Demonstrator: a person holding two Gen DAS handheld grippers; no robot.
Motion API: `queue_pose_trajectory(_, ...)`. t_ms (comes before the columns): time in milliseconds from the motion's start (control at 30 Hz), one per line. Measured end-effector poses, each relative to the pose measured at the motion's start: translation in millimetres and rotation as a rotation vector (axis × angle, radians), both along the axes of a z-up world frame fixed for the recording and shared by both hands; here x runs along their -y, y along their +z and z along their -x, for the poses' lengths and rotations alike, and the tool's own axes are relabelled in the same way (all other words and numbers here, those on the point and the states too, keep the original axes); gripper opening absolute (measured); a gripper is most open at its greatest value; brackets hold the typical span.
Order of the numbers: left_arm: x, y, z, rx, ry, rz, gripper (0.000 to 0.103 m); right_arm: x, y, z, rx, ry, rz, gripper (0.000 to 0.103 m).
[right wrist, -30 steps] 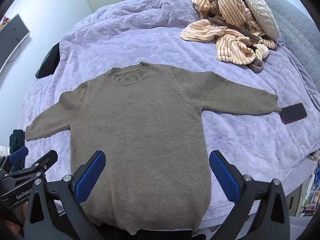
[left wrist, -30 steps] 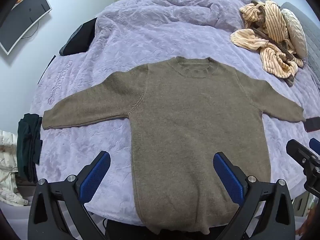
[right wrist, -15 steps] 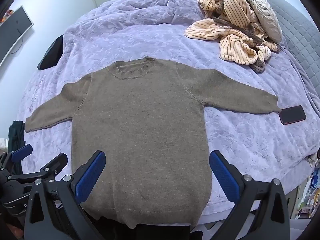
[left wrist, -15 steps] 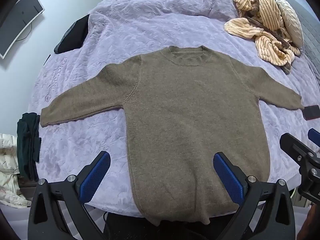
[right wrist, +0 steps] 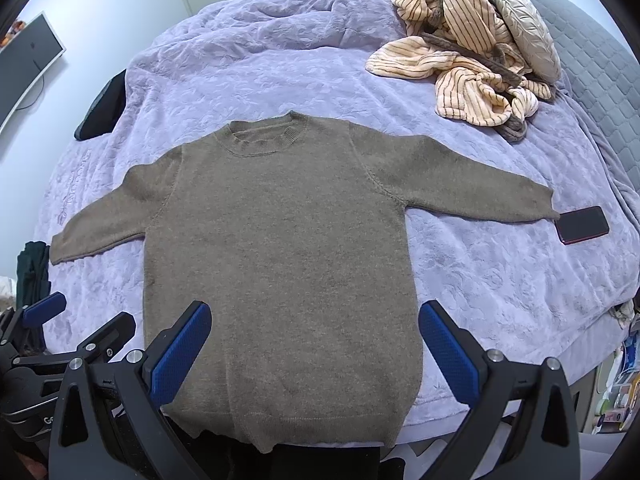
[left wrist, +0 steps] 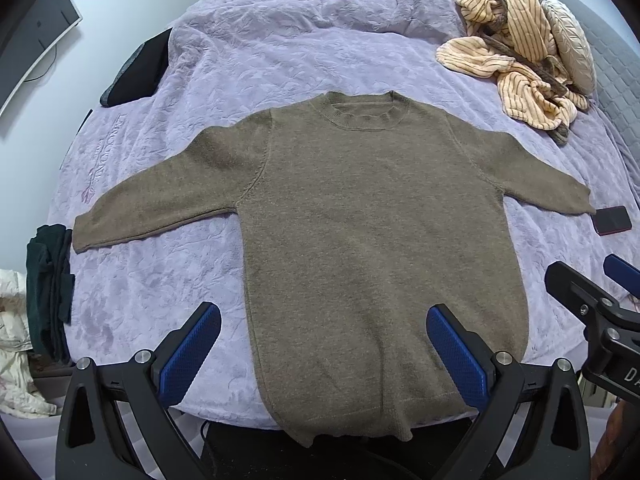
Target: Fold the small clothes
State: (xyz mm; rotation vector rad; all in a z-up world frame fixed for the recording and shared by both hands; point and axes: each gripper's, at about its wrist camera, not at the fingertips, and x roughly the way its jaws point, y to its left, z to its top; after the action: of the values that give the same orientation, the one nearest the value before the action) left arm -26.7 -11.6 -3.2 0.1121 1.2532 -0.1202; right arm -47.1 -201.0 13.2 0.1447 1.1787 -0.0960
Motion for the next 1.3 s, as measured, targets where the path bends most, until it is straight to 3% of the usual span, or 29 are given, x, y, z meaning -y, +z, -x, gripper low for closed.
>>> queue_pose_trajectory(1300,-5,-5,-9,-0.033,0.028,0.003,0.103,-2,1,2,-0.012,-0.002,0.011,0.103)
